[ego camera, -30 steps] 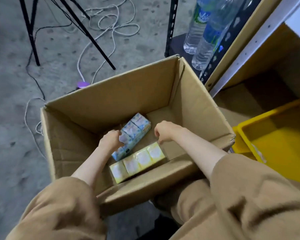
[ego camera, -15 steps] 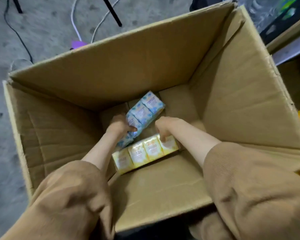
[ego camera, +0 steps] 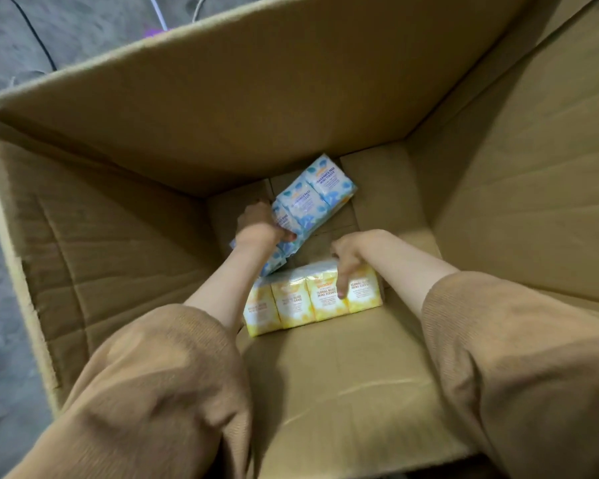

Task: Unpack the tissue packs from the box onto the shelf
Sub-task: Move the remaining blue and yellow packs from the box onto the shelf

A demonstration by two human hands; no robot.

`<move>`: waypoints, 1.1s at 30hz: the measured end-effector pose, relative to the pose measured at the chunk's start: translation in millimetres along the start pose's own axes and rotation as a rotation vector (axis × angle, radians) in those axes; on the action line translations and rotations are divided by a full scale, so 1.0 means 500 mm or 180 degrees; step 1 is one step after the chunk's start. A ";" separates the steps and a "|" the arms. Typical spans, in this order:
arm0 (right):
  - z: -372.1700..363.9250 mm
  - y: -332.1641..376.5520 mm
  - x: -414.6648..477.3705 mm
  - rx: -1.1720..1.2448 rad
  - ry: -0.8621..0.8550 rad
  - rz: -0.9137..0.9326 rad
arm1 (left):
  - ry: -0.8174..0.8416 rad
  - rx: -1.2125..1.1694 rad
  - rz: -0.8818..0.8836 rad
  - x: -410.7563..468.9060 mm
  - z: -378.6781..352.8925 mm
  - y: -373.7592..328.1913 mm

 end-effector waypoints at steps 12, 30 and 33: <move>0.026 -0.012 -0.127 -0.0125 -0.0006 -0.0065 | 0.0117 0.0010 0.0097 0.011 0.007 0.007; 0.003 -0.161 -0.325 0.0207 -0.1352 -0.0655 | 0.1200 -0.0006 0.0152 -0.017 -0.100 0.011; -0.003 -0.159 -0.362 0.0299 -0.1430 -0.0710 | 0.0824 0.0483 0.0085 -0.044 -0.059 -0.008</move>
Point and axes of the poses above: each hand's wrist, its own x-axis towards the middle knuckle, its own z-axis out of the back of the hand, y = z × x, the point moved 10 cm from there along x, towards the middle knuckle, and after that the axes turned 14 degrees about y, right-handed, at the moved point
